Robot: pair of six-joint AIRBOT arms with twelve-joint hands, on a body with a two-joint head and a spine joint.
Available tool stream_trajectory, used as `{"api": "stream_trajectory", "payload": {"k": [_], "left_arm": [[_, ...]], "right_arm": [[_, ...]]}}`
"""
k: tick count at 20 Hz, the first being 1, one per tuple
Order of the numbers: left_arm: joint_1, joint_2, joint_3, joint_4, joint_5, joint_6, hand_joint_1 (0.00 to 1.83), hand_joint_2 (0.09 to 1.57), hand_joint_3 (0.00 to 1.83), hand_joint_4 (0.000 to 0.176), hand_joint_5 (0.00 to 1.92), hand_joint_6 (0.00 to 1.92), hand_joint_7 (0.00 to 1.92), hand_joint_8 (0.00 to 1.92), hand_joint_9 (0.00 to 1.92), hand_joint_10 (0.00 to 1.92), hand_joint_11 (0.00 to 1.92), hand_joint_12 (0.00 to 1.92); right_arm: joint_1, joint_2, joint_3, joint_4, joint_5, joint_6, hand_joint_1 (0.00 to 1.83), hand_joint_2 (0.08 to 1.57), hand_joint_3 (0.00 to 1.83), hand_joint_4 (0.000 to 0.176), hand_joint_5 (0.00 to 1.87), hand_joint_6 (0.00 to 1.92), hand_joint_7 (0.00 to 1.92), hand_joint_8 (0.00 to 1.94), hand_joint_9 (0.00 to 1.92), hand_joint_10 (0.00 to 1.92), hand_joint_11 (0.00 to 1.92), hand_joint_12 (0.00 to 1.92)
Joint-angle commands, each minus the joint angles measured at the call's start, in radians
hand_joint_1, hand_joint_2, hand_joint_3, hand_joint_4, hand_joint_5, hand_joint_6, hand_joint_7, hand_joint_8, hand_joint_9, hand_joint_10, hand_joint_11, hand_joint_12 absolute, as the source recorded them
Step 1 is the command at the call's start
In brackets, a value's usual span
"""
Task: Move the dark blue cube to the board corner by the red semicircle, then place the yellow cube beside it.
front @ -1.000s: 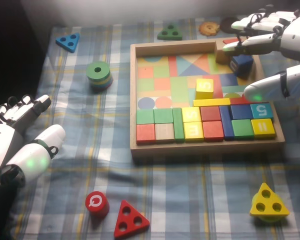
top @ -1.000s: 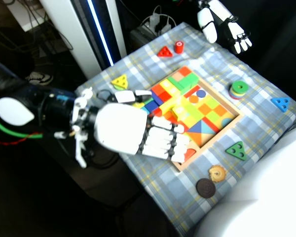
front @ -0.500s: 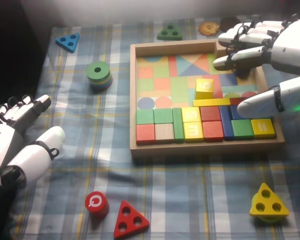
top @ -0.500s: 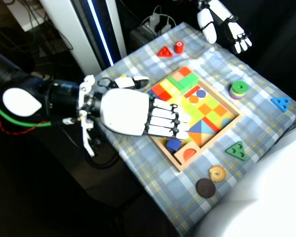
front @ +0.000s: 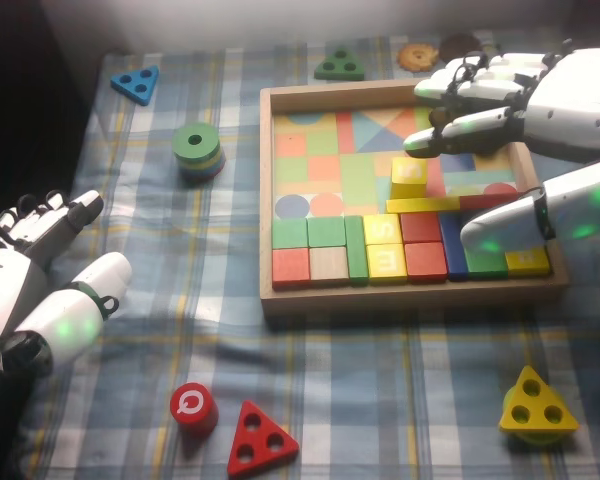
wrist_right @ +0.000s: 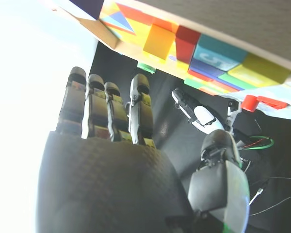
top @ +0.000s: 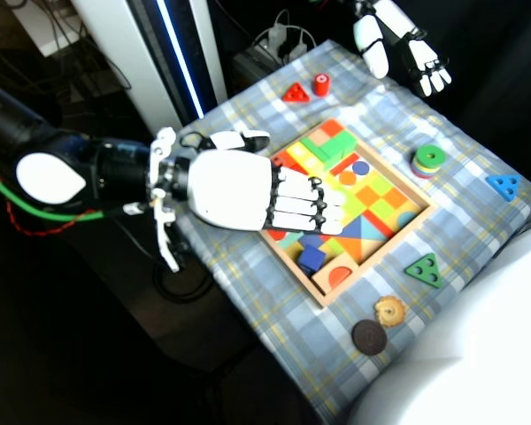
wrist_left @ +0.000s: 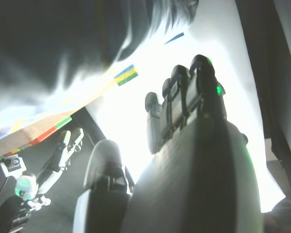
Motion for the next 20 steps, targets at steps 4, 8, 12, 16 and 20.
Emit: {"api": "stream_trajectory", "payload": {"k": [4,8,12,16,20], "left_arm": [[-0.002,-0.002,0.001,0.054,-0.113,-0.022,0.12,1.41,0.00,0.037,0.32,0.00,0.16,0.00,0.13,0.00,0.00,0.00],[-0.002,-0.002,0.001,0.056,-0.115,-0.022,0.14,1.40,0.00,0.053,0.32,0.00,0.17,0.00,0.14,0.00,0.00,0.00],[-0.002,-0.002,0.002,0.055,-0.115,-0.022,0.12,1.39,0.00,0.057,0.31,0.00,0.17,0.00,0.14,0.00,0.00,0.00],[-0.001,-0.003,0.001,0.053,-0.115,-0.022,0.11,1.40,0.00,0.055,0.31,0.00,0.17,0.00,0.14,0.00,0.00,0.00],[0.000,-0.003,0.001,0.052,-0.115,-0.022,0.09,1.40,0.00,0.059,0.30,0.00,0.15,0.00,0.12,0.00,0.00,0.00]], "right_arm": [[0.000,-0.015,-0.003,0.026,0.104,0.005,0.00,0.95,0.01,0.097,0.34,0.01,0.00,0.00,0.00,0.00,0.00,0.00],[-0.035,-0.041,0.025,0.020,0.100,0.025,0.00,0.92,0.00,0.081,0.33,0.00,0.00,0.00,0.00,0.00,0.00,0.00],[-0.043,-0.049,0.056,0.007,0.049,0.026,0.00,0.93,0.00,0.097,0.29,0.00,0.00,0.00,0.00,0.00,0.00,0.00],[-0.042,-0.049,0.091,0.019,0.022,0.026,0.00,0.94,0.00,0.089,0.29,0.00,0.00,0.00,0.00,0.00,0.00,0.00],[-0.042,-0.049,0.130,0.040,0.002,0.025,0.00,0.92,0.00,0.105,0.29,0.00,0.00,0.00,0.00,0.00,0.00,0.00]]}}
